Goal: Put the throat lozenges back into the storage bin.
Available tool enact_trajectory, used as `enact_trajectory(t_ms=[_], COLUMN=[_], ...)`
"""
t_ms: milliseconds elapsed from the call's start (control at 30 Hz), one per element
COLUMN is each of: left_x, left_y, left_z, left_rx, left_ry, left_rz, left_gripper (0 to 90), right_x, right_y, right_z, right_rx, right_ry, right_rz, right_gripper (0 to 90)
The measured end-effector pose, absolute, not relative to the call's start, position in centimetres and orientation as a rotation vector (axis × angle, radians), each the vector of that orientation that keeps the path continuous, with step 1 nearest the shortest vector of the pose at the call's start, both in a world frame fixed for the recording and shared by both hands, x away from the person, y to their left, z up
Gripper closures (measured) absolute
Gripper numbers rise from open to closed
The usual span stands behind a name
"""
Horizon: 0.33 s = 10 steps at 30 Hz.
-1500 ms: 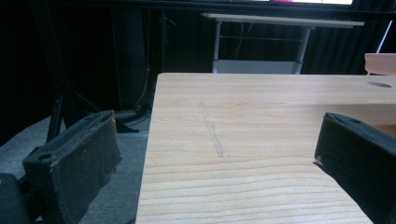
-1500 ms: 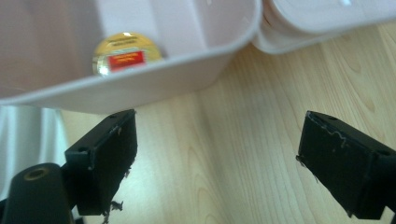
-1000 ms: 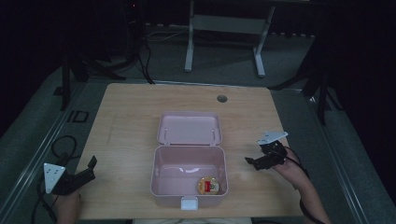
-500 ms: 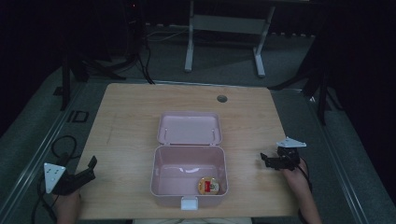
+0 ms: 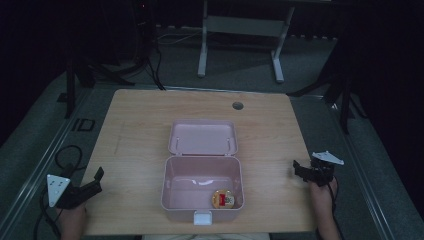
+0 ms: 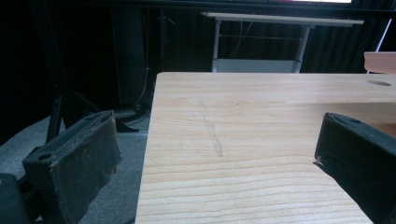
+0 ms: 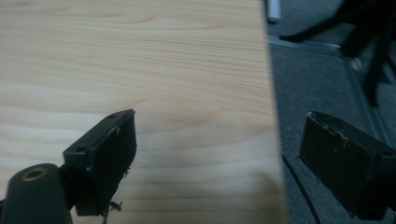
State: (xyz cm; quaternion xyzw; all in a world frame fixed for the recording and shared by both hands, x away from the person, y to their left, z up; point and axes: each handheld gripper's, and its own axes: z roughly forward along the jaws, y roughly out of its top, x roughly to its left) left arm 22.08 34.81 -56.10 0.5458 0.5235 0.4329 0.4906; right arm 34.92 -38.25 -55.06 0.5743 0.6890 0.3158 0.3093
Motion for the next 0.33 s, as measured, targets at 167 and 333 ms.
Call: enact_trajectory(t_ms=[167,333], left_x=[22.09,22.11], left_y=[34.81,34.82], left_z=[-56.09,-56.08], left_rx=[1.328,1.331], left_ry=[1.271,1.272], left_rz=[1.050,1.049], left_gripper=[0.4,0.4], right_x=[34.86,34.99], right_y=[-38.87,-38.75], right_z=[-55.01,-55.04], right_rx=[1.540,1.536], right_ry=[1.778,1.791], right_rz=[0.855,0.844], right_gripper=[10.8,10.8])
